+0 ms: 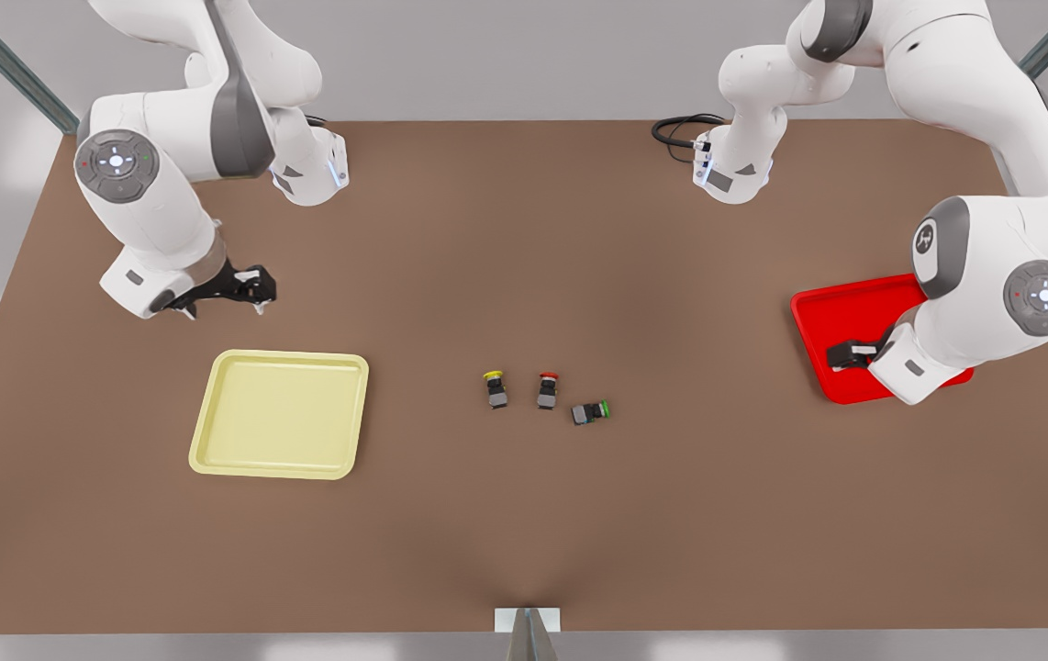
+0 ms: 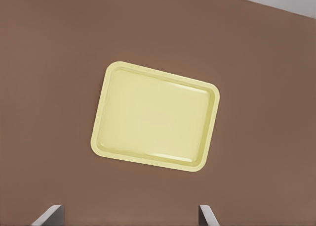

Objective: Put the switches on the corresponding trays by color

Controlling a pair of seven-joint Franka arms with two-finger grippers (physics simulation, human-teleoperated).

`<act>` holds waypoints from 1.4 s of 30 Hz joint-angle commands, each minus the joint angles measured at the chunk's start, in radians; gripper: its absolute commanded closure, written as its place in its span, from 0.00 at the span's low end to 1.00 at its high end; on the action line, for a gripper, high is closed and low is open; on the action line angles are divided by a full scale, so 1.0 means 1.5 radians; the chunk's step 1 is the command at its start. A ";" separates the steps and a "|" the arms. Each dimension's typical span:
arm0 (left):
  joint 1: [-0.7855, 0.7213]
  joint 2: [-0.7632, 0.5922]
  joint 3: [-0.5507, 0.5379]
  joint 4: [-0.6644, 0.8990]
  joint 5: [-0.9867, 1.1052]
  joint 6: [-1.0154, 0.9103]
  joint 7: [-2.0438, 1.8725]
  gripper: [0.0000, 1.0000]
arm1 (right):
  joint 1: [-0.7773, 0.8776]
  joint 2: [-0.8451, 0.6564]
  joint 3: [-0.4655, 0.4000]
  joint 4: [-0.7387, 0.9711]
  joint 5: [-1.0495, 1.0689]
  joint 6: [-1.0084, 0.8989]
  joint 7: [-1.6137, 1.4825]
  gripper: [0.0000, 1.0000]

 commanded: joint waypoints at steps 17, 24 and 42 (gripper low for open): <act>-0.010 0.023 -0.010 -0.007 0.005 -0.021 0.001 0.00 | 0.345 0.500 -0.007 0.143 0.019 0.231 0.076 0.00; -0.013 0.028 -0.009 -0.008 0.005 -0.032 0.004 0.00 | 0.343 0.542 -0.042 0.182 0.085 0.243 0.214 0.00; -0.012 0.034 -0.009 -0.008 0.006 -0.037 0.009 0.00 | 0.384 0.650 -0.097 0.330 0.155 0.264 0.263 0.00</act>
